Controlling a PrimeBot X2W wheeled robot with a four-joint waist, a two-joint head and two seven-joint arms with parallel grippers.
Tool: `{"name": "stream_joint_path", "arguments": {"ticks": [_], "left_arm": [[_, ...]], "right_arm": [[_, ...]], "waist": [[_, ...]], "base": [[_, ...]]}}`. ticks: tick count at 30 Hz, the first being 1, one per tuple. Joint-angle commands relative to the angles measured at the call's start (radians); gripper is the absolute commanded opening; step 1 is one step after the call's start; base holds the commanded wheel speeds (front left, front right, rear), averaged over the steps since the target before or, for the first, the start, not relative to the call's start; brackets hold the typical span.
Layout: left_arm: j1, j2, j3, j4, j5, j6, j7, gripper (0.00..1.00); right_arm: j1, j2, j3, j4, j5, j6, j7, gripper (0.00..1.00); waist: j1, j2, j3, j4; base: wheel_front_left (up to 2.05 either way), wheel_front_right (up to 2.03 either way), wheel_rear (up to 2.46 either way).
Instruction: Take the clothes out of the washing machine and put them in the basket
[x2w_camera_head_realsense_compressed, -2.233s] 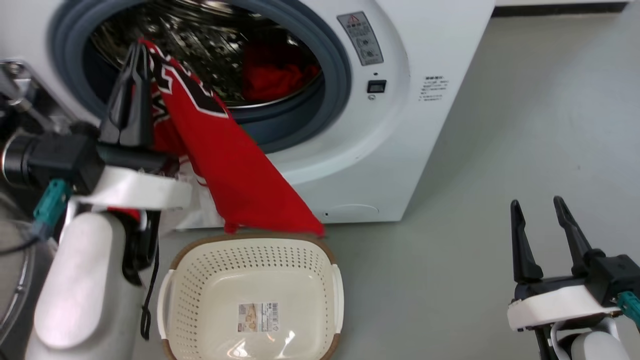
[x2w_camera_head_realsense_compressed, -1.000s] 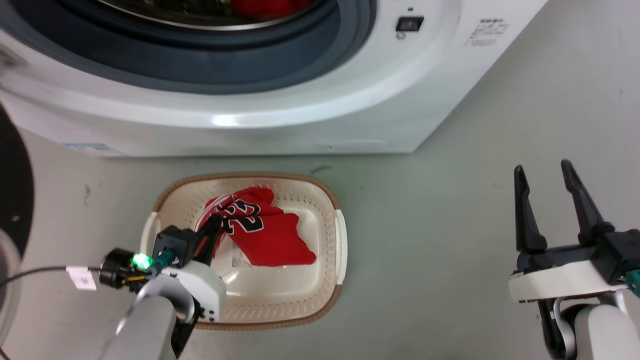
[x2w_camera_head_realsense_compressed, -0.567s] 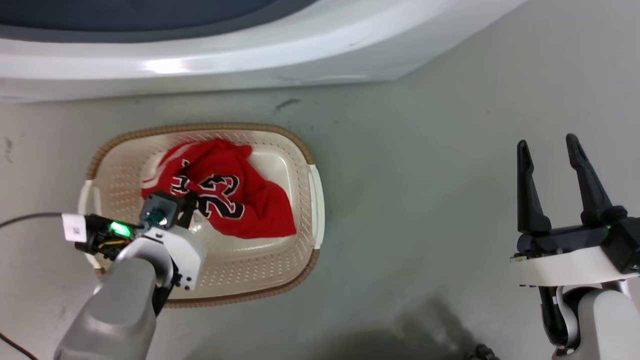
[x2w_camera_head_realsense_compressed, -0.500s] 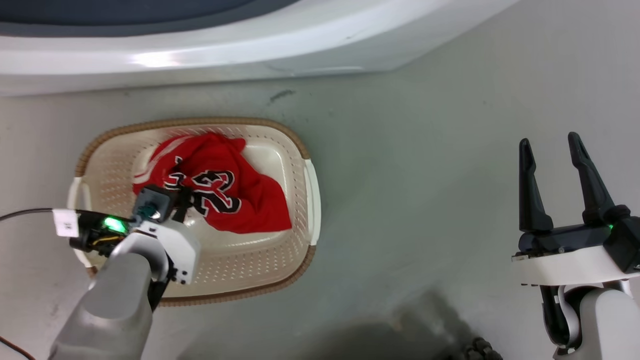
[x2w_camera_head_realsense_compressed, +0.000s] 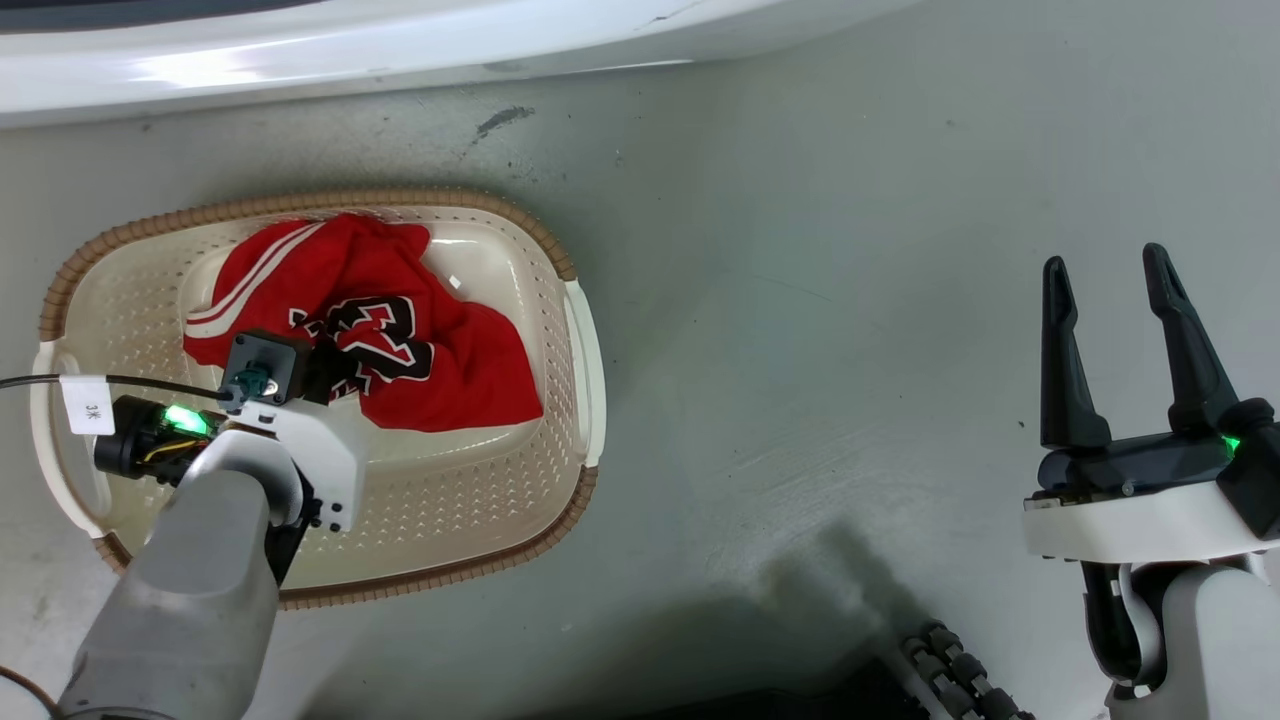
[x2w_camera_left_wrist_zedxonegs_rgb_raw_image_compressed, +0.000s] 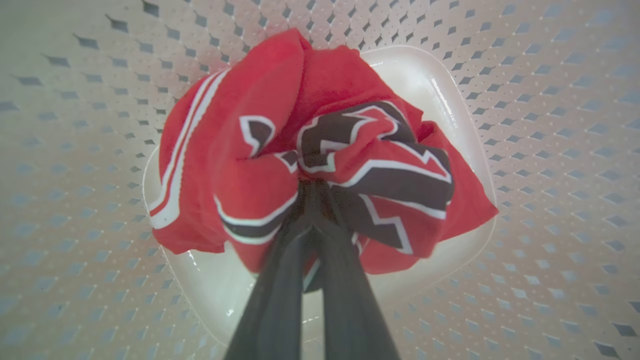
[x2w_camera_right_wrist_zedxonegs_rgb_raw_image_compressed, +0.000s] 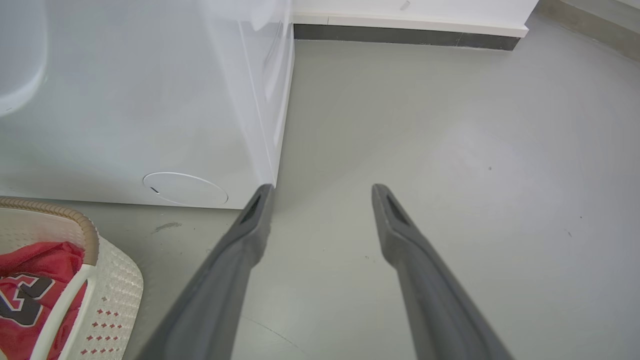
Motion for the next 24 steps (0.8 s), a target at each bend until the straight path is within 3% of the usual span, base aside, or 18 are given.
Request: {"name": "stream_joint_path", "arguments": {"ticks": [1,2,3,4,13,24], "left_arm": [[-0.012,-0.012,0.005,0.012,-0.007,0.0,-0.003,0.0],[-0.013,-0.02,0.011,0.013,-0.016,0.0,-0.003,0.13],[-0.012,-0.024,0.018,0.016,-0.019,0.005,-0.003,0.95],[-0.007,-0.029,0.021,0.026,-0.023,0.007,-0.003,1.0],[0.075,-0.075,0.029,-0.012,-0.044,0.001,-0.003,1.0],[0.206,-0.102,0.07,-0.202,-0.064,0.0,-0.003,1.0]], "right_arm": [[-0.015,0.001,0.001,0.003,-0.005,-0.001,-0.002,1.0],[-0.013,0.001,0.001,0.004,-0.01,-0.001,-0.002,1.0],[-0.012,0.001,0.001,0.004,-0.015,-0.001,-0.002,1.0],[-0.013,0.001,0.001,0.005,-0.019,-0.001,-0.002,1.0],[-0.005,0.001,-0.002,0.03,-0.04,-0.001,-0.002,1.0],[0.028,0.001,-0.019,0.085,-0.057,-0.001,-0.002,1.0]], "waist": [[-0.0002,0.0,-0.007,0.003],[-0.0002,0.0,-0.015,0.006],[-0.0002,0.0,-0.023,0.01],[-0.0002,0.0,-0.033,0.012],[-0.0002,0.0,-0.179,0.044],[-0.0002,0.0,-0.36,0.09]], "base": [[0.0,0.0,0.0],[0.0,0.0,0.0],[0.0,0.0,0.0],[0.0,0.0,0.0],[0.0,0.0,0.0],[0.0,0.0,0.0]]}}
